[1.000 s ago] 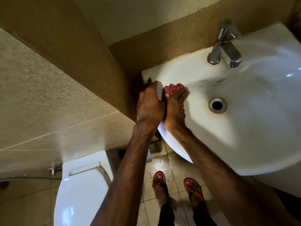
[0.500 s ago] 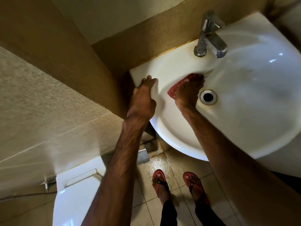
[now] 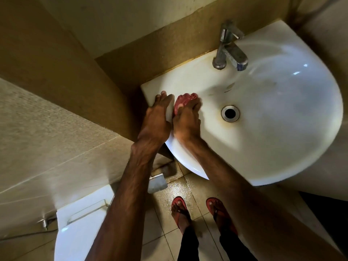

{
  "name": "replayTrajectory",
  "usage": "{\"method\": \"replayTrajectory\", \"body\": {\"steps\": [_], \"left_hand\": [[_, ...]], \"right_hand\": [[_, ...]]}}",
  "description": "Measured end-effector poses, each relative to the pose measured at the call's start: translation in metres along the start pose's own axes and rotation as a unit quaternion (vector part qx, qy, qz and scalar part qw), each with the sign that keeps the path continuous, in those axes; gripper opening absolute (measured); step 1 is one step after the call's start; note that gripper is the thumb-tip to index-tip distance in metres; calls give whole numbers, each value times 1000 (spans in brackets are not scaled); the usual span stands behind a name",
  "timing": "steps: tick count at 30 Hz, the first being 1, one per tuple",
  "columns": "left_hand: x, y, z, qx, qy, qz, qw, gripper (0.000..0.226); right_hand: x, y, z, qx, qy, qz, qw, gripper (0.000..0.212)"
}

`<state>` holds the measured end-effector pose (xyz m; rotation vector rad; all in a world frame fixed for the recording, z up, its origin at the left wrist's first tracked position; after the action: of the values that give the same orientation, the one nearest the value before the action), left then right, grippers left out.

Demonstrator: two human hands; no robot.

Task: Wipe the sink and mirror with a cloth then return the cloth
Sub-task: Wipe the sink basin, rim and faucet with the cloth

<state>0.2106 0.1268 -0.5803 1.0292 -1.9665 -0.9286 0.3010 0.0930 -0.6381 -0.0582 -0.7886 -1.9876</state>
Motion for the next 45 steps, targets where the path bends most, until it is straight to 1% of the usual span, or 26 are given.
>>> {"method": "replayTrajectory", "body": {"steps": [1,4,5,6,7,8,9,10,11,12,15,17,19,21,22,26,28,30,33,35,37,39,42,43,45], "left_hand": [[1,-1,1,-7,5,1,1000,82],[1,-1,2,-20,9,1,1000,89],[0,0,3,-22,9,1,1000,89],[-1,-1,3,-24,7,2,1000,90],[-2,-2,3,-27,5,2,1000,90],[-2,-3,3,-32,2,4,999,91],[-2,-4,3,-36,0,5,999,90],[-2,-5,2,-40,-3,7,999,90],[-1,-5,1,-40,-4,11,999,89],[1,-5,0,-39,-5,14,999,88],[2,-3,-1,-33,3,17,999,88],[2,-2,-1,-29,5,16,999,88],[3,-2,-1,-29,-1,14,999,91],[3,-2,-2,-26,3,18,999,93],[4,-2,-2,-24,6,20,999,93],[2,-2,-2,-26,-2,20,999,91],[3,-2,-2,-18,7,19,1000,93],[5,-2,-2,-10,16,16,1000,93],[4,-3,-1,-14,12,14,1000,95],[-1,-4,3,-16,6,21,1000,94],[-6,-4,9,-14,0,35,999,92],[-9,-4,13,-13,-5,50,999,87],[-9,-4,13,-23,-5,45,999,80],[-8,-5,12,-23,0,43,999,81],[-5,-7,12,-10,9,41,999,86]], "right_hand": [[-10,0,-1,16,2,-15,1000,67],[-42,10,-19,-78,-51,-86,992,51],[-56,12,-25,-34,-58,-99,993,50],[-67,15,-30,33,-64,-103,992,50],[-73,22,-34,65,-69,-113,989,56],[-75,30,-36,89,-74,-109,987,68],[-80,35,-40,86,-75,-115,987,76],[-79,40,-39,105,-72,-103,987,79],[-75,44,-38,101,-72,-98,987,76],[-70,43,-40,117,-64,-73,988,70],[-55,40,-42,31,-32,-36,998,60],[-41,34,-40,46,-29,-26,998,54],[-21,18,-35,83,11,7,996,51],[7,4,-28,141,70,49,986,58],[18,0,-28,153,88,63,982,59],[60,24,-23,153,103,152,971,48],[83,43,-25,167,127,204,956,47],[102,58,-32,176,167,234,941,51],[114,60,-41,163,245,216,931,63],[110,48,-43,149,268,196,931,68],[100,31,-41,143,290,164,932,65],[91,16,-35,139,310,143,930,57],[85,7,-30,147,337,125,922,44],[86,10,-30,143,346,126,919,44],[94,19,-34,139,367,138,909,51]]}}
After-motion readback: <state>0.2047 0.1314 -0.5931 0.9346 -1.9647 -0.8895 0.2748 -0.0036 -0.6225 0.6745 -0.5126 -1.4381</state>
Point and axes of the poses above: each hand's wrist, its own x-axis away from the middle knuckle, its own y-axis out of the back of the hand, z = x × y, the point moved 5 cm from there along -x, towards the middle knuckle, and after that the axes turned 7 degrees about -x, right-handed, at the moved point
